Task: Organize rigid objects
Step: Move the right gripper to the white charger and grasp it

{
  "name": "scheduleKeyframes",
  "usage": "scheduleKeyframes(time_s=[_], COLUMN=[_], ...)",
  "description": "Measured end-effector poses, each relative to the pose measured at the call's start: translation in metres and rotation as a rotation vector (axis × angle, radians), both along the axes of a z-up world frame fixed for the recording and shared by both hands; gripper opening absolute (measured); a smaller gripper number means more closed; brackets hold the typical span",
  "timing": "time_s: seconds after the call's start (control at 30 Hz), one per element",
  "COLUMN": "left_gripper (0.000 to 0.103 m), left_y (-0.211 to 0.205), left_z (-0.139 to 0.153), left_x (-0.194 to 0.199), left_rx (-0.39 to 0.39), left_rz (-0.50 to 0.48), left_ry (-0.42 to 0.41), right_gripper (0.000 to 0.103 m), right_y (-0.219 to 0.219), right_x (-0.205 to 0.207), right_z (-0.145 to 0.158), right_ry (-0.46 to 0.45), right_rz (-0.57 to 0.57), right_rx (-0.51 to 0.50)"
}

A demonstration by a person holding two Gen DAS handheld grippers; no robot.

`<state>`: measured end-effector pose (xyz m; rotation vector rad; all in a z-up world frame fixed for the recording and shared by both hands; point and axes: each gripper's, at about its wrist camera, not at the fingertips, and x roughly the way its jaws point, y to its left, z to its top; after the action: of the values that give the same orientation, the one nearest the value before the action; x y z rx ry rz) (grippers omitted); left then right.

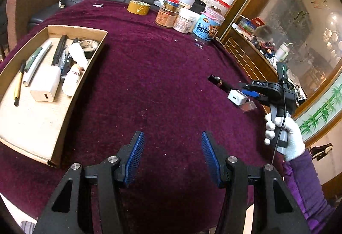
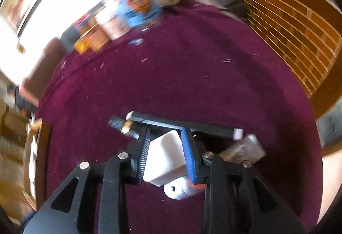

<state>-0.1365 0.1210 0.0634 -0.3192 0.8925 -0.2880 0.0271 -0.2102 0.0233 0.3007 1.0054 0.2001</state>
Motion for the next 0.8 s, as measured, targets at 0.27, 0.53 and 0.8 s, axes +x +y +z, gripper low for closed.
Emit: scheduleKeyframes(time_s=[0.27,0.53,0.8], left_gripper=[0.049,0.049,0.049], left_y=[-0.006,0.0,-0.001], left_z=[-0.011,-0.016,-0.017], left_x=[0.008,0.008,0.006], left_rx=[-0.004,-0.029,-0.025], left_rz=[-0.023,-0.024,-0.034], left_ry=[0.041,0.059,0.067], right_gripper=[0.029,0.029,0.029], right_y=[0.067,0.009,0.015], right_x=[-0.033,-0.004,0.044], right_z=[0.007,0.029,0.002], right_ry=[0.032,-0.038,0.022], right_rz=[0.333,0.069,0.062], right_rx=[0.229,0.038,0.079])
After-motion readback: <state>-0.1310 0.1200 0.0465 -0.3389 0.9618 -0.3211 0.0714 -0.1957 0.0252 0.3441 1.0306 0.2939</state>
